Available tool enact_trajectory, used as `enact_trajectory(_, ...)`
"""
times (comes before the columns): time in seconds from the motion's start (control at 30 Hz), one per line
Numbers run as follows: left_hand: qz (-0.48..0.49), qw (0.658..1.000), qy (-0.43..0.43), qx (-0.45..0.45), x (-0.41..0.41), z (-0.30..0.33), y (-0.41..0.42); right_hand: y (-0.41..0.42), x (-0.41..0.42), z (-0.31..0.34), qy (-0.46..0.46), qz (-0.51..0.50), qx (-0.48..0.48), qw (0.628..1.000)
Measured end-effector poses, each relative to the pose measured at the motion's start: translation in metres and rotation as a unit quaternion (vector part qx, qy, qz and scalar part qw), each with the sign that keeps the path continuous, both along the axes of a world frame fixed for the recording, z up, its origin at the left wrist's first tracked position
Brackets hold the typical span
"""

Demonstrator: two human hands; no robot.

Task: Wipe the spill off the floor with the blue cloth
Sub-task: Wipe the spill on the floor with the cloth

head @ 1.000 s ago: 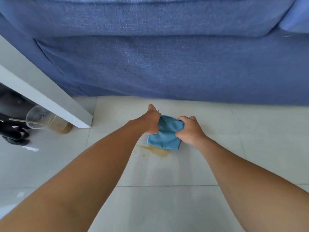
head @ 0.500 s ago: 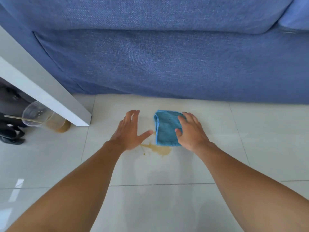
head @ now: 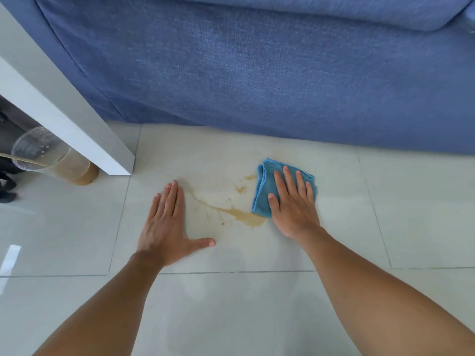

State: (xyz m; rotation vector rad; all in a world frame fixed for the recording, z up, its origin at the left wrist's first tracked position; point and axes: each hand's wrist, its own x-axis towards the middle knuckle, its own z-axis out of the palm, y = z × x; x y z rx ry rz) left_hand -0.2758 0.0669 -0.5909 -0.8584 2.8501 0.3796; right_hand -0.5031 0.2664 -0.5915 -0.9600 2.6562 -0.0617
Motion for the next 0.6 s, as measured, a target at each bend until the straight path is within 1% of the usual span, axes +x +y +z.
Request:
enact_trajectory(0.1, 0.003, 1.0, -0.002, -0.009, -0.003, 0.0, 0.001, -0.026, -0.011, -0.002, 0.008, -0.012, 0.001, 1.0)
enact_trajectory(0.2, 0.003, 1.0, -0.009, -0.016, -0.003, 0.001, -0.001, -0.04, -0.006, -0.004, 0.011, 0.006, -0.01, 1.0)
enact_trajectory(0.27, 0.001, 1.0, -0.012, -0.011, -0.003, 0.002, 0.0, -0.027, 0.008, -0.004, 0.013, 0.019, -0.019, 1.0)
enact_trajectory(0.37, 0.009, 1.0, -0.002, -0.004, -0.001, 0.001, 0.001, 0.012, 0.028, -0.005, 0.017, 0.025, 0.002, 1.0)
enact_trajectory(0.47, 0.013, 1.0, 0.0, -0.002, 0.0, 0.002, 0.001, 0.019, 0.01, -0.006, 0.016, -0.002, 0.02, 1.0)
enact_trajectory(0.53, 0.011, 1.0, 0.0, -0.005, -0.001, 0.002, 0.001, -0.006, -0.006, -0.008, 0.011, -0.054, 0.011, 0.998)
enact_trajectory(0.6, 0.012, 1.0, 0.002, -0.005, 0.0, 0.0, 0.0, -0.031, -0.004, -0.009, 0.006, -0.093, -0.001, 0.996)
